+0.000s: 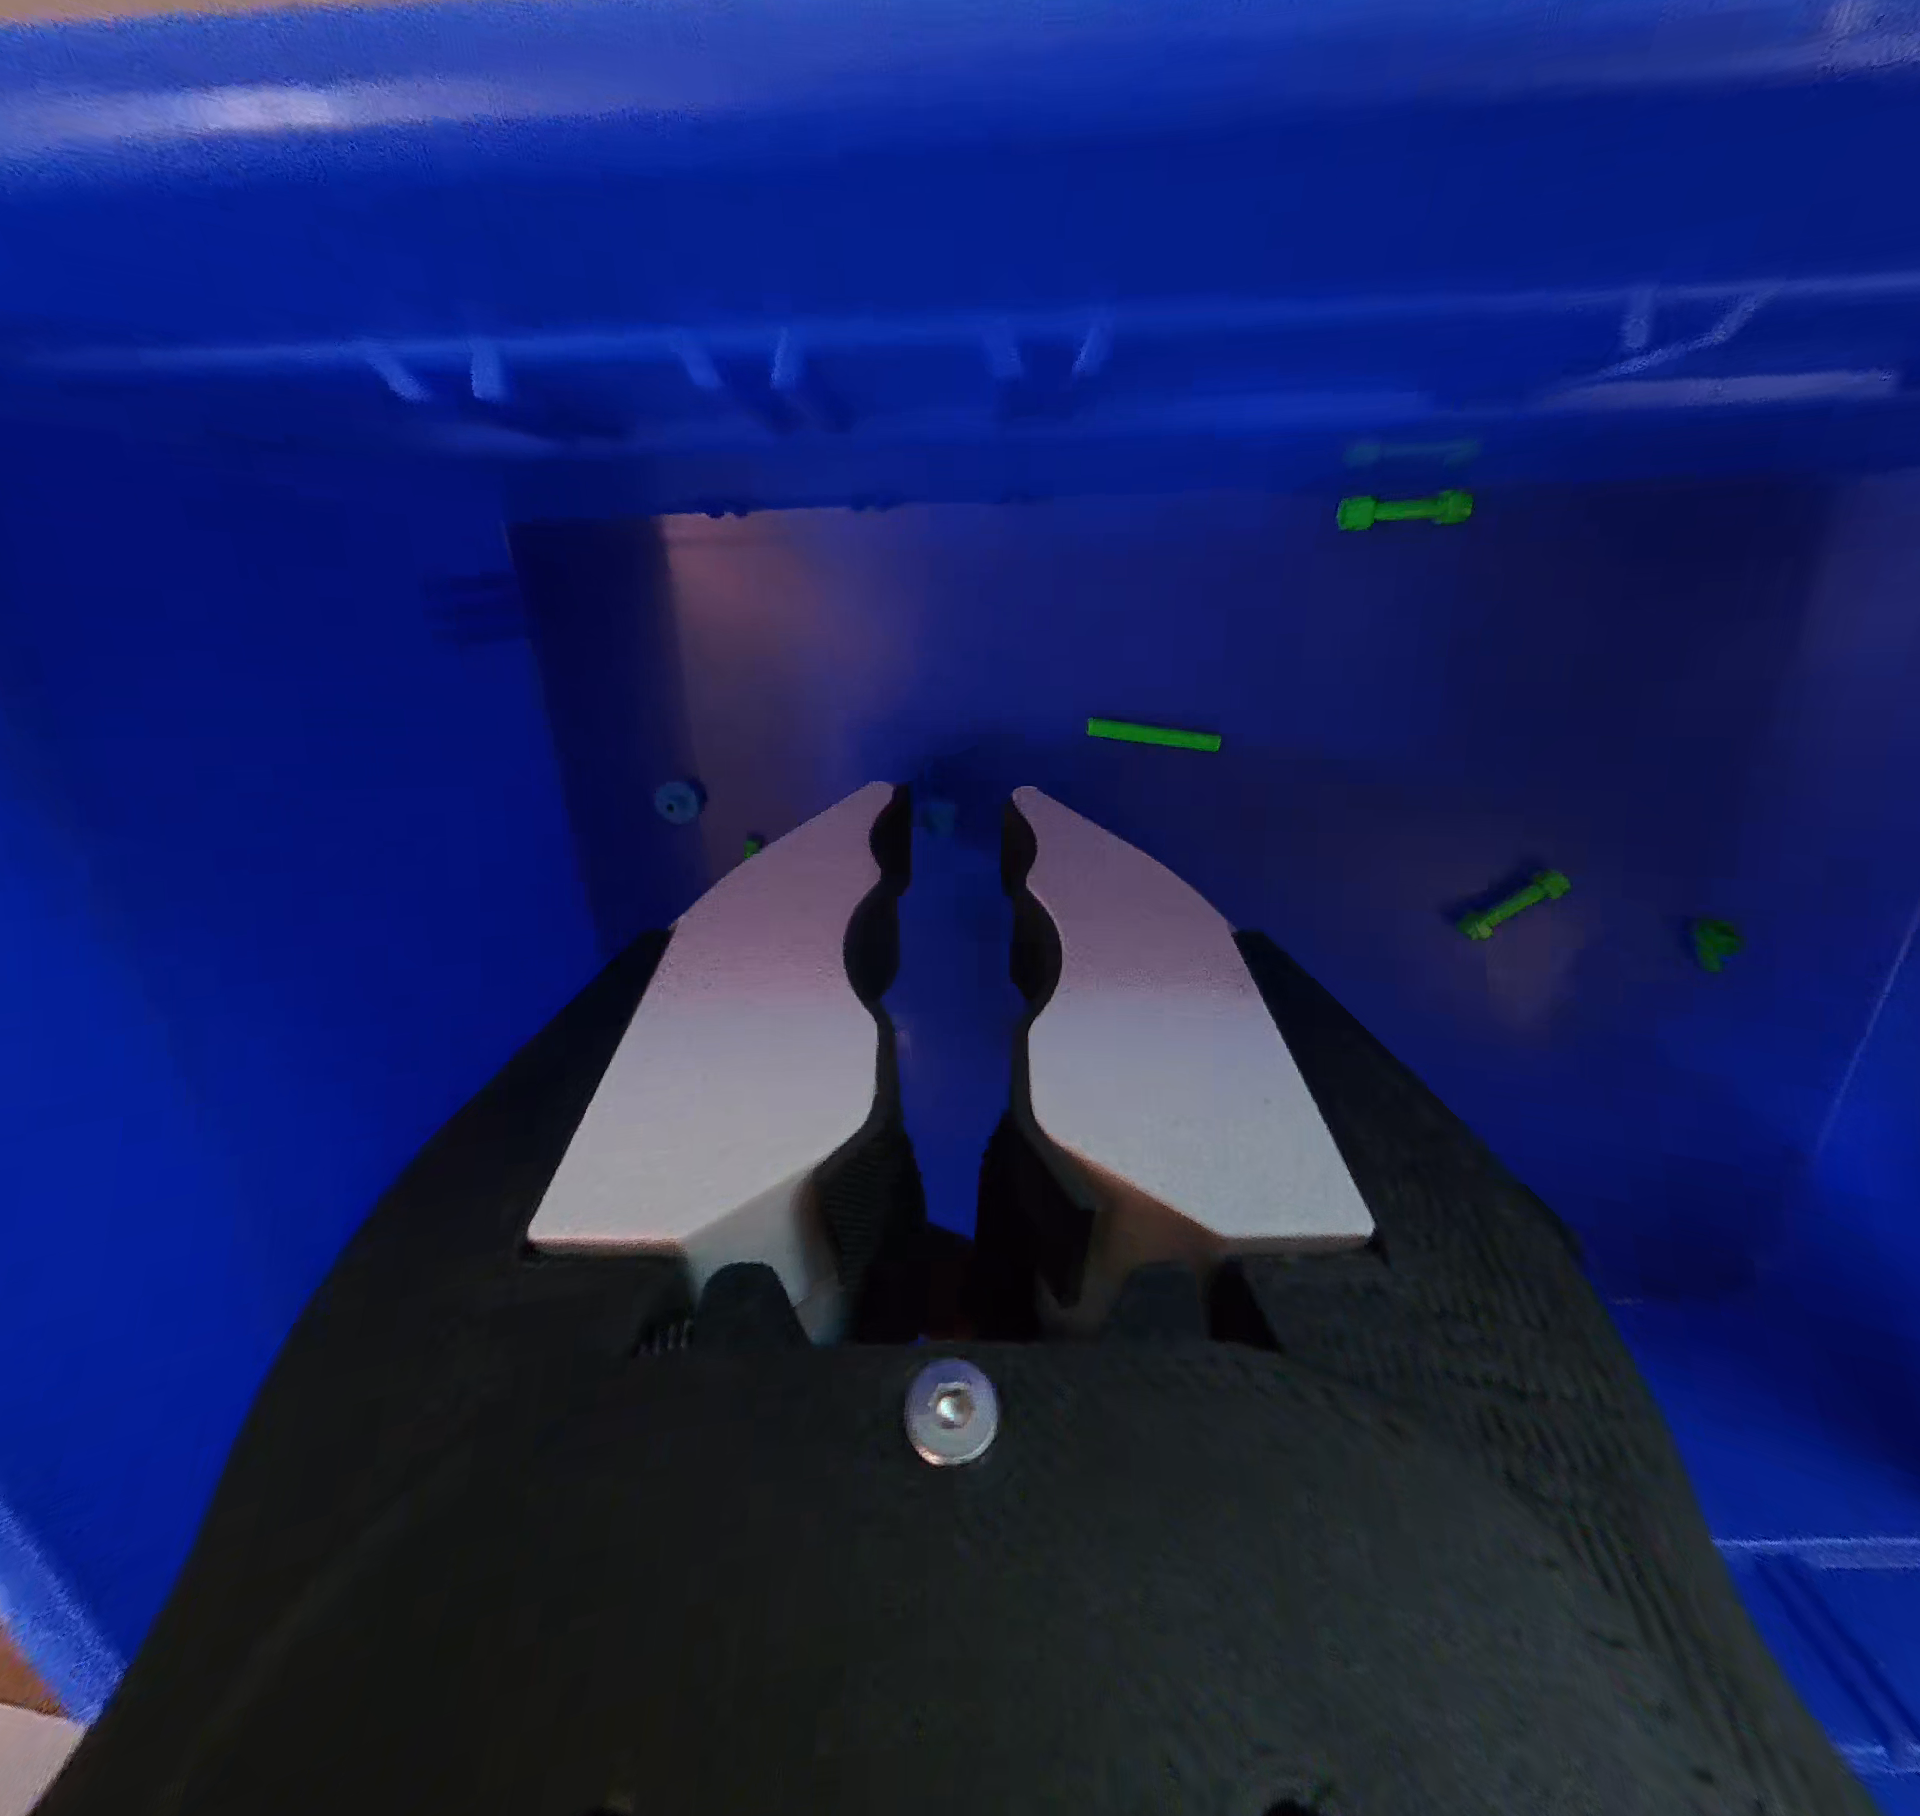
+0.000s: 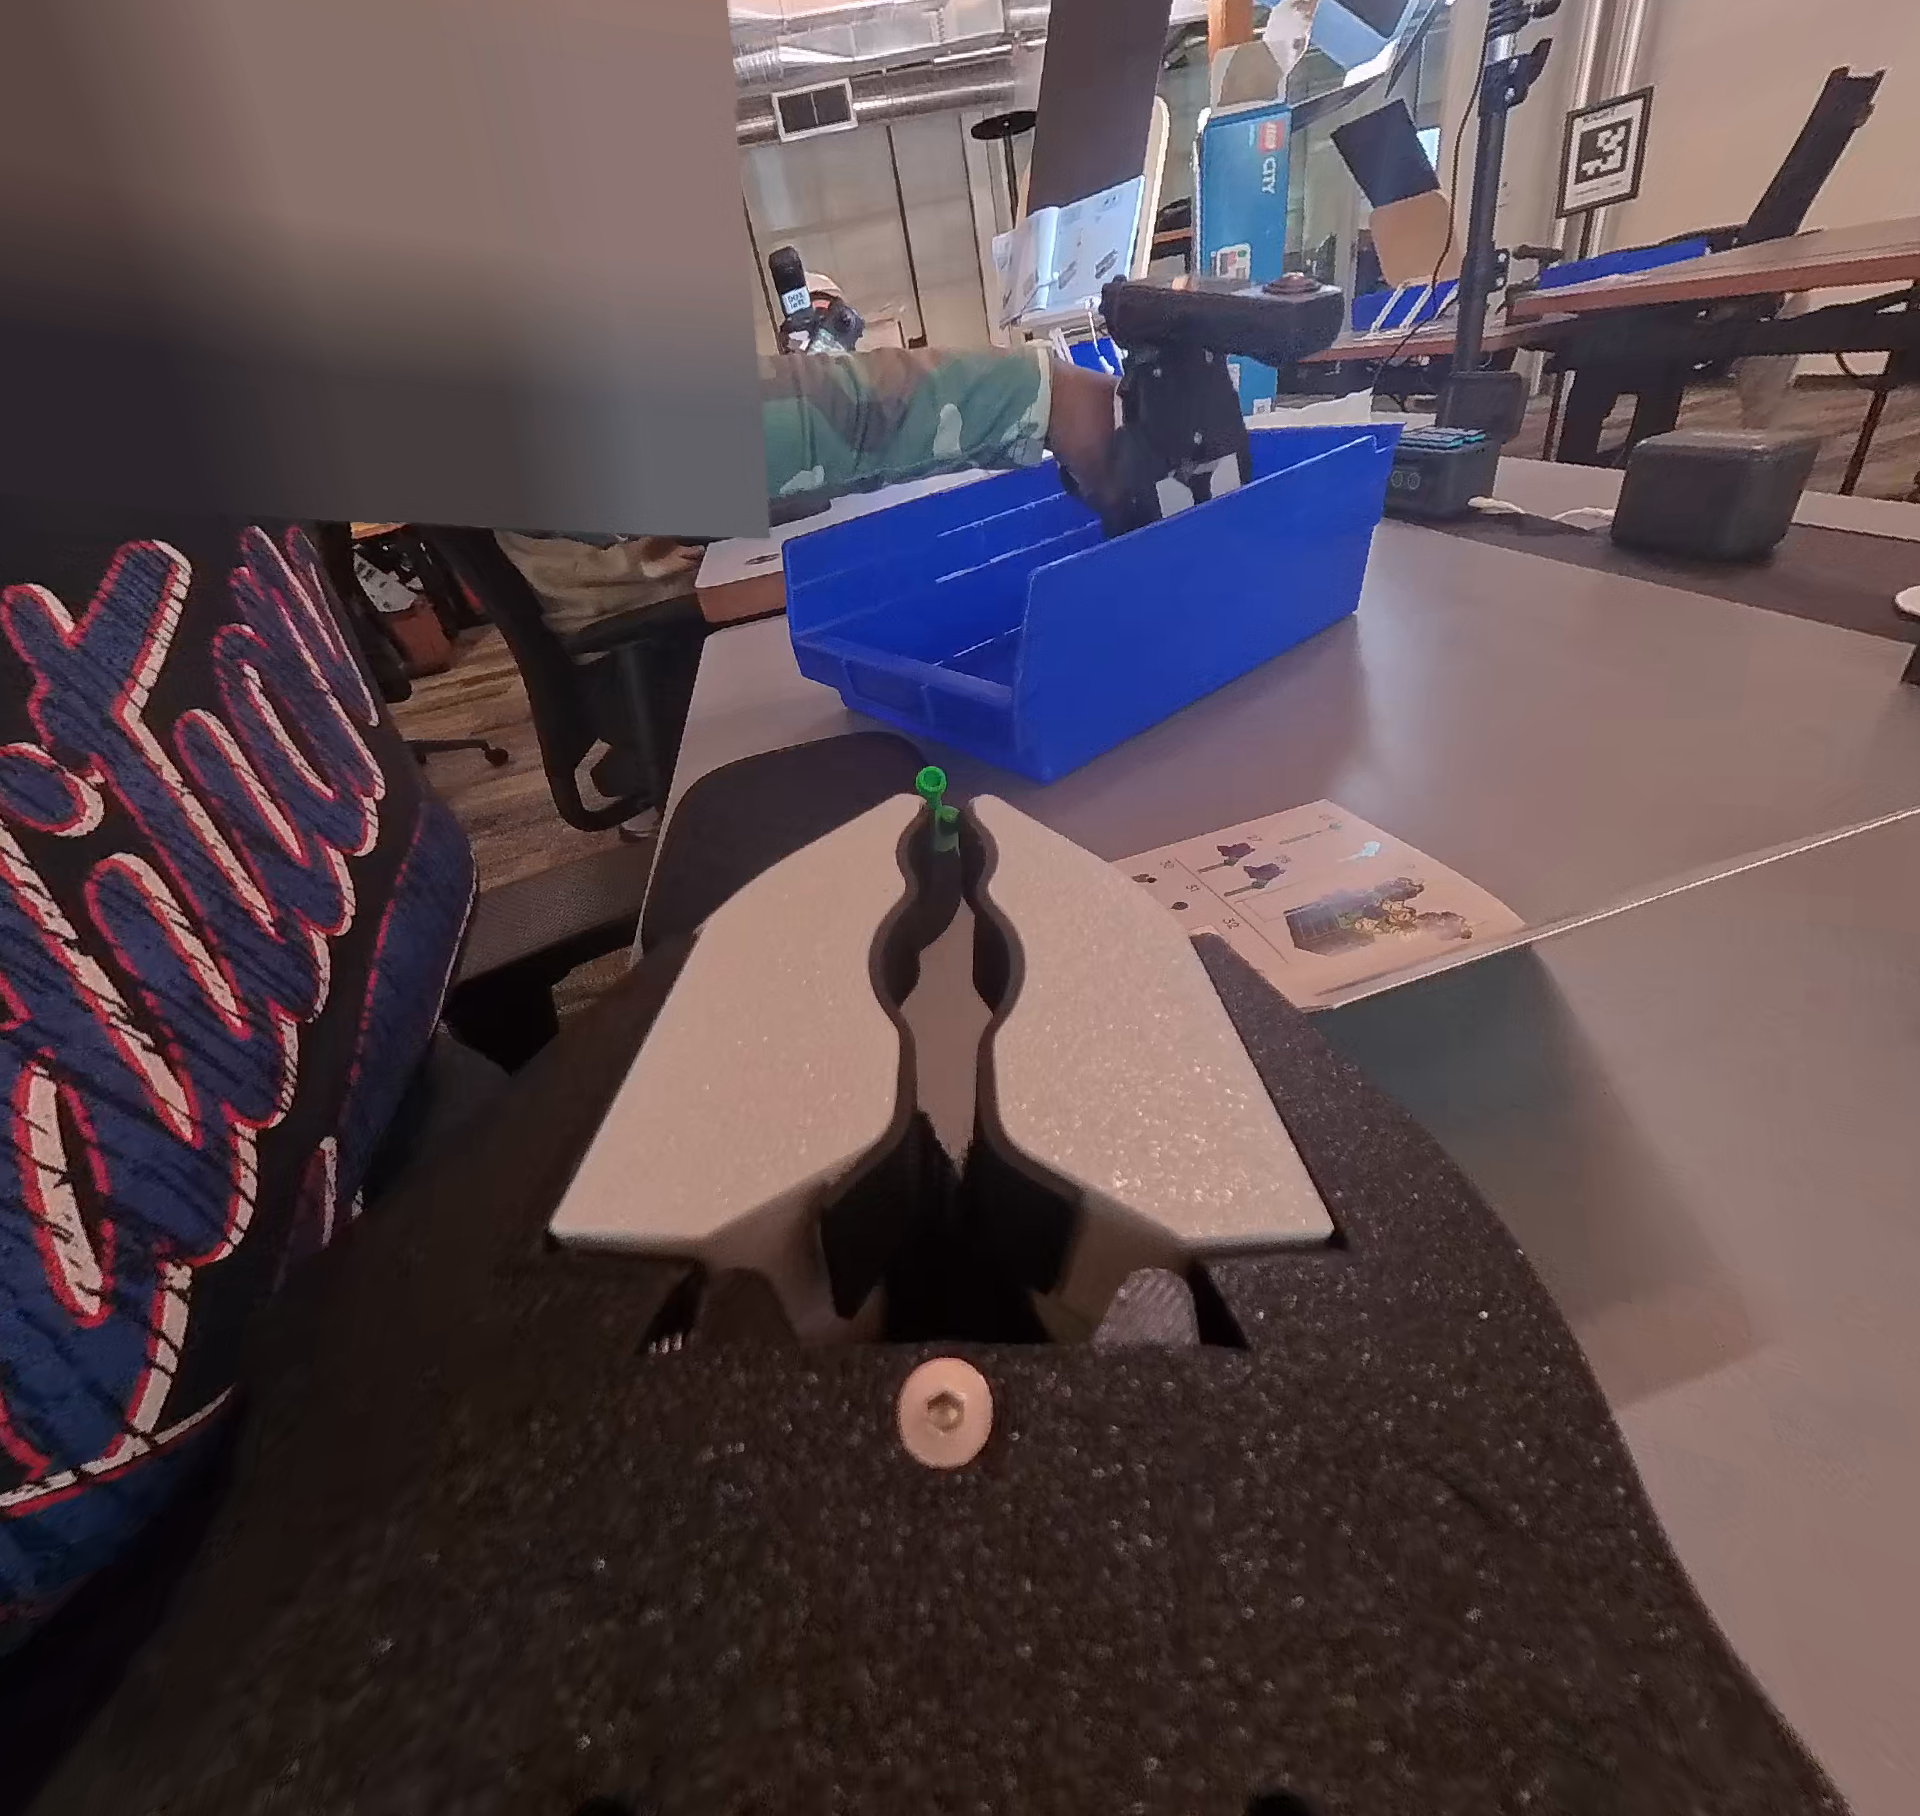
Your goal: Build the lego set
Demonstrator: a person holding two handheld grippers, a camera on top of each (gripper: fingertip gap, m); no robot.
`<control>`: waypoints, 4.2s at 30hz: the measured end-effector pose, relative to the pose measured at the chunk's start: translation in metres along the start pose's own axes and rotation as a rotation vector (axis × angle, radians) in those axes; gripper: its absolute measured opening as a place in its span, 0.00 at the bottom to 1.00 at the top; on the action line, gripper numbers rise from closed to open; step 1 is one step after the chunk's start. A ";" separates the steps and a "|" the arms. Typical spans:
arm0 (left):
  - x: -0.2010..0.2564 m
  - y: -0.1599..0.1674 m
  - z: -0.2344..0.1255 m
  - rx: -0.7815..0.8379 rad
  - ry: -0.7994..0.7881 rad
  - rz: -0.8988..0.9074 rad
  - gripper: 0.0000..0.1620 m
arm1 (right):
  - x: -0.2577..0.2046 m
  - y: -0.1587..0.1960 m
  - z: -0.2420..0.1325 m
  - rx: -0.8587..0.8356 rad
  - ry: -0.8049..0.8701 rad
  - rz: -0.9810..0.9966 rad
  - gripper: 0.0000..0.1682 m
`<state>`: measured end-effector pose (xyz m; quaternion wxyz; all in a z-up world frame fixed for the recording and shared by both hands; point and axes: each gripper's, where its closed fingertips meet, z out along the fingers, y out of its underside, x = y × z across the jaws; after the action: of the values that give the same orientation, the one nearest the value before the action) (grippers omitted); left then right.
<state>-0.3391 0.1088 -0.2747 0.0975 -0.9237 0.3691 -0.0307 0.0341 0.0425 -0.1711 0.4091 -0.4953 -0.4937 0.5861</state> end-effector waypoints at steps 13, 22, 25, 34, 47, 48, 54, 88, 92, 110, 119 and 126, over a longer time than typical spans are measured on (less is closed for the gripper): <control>0.063 -0.066 -0.096 0.430 -0.119 0.025 0.03 | 0.000 0.000 0.000 -0.001 -0.001 0.001 0.03; 0.282 -0.156 -0.069 0.603 0.107 0.227 0.03 | -0.002 0.003 0.002 -0.025 0.003 -0.020 0.03; 0.291 -0.159 -0.009 0.470 0.116 0.209 0.03 | -0.002 0.004 0.002 -0.027 0.017 -0.038 0.03; 0.290 -0.159 0.034 0.387 0.149 0.195 0.04 | -0.002 0.003 0.000 -0.021 0.027 -0.058 0.02; 0.264 -0.143 -0.050 0.537 0.042 0.158 0.17 | -0.002 0.002 -0.001 -0.014 0.016 -0.041 0.03; 0.243 -0.137 -0.073 0.567 -0.022 0.125 0.17 | -0.002 0.002 -0.001 -0.014 0.014 -0.037 0.03; 0.080 -0.072 -0.139 0.505 -0.301 -0.186 0.17 | -0.003 0.004 0.001 -0.035 0.006 -0.035 0.03; 0.014 -0.063 -0.102 0.465 -0.321 -0.369 0.02 | -0.001 0.001 -0.001 -0.011 0.006 -0.026 0.03; 0.091 -0.097 -0.139 0.640 -0.316 -0.203 0.02 | -0.001 0.004 0.001 -0.027 0.000 -0.021 0.03; 0.316 -0.179 -0.008 0.630 0.257 0.050 0.02 | -0.002 0.002 -0.001 -0.010 0.002 -0.023 0.03; 0.315 -0.175 0.014 0.563 0.276 0.008 0.02 | -0.001 0.001 -0.001 -0.004 -0.003 -0.010 0.03; 0.319 -0.172 0.025 0.516 0.288 0.001 0.04 | -0.001 0.001 -0.001 -0.003 -0.006 -0.002 0.03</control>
<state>0.0116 0.0151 -0.2689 0.2758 -0.8543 0.3597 -0.2545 0.0352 0.0420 -0.1719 0.4074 -0.4935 -0.4966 0.5864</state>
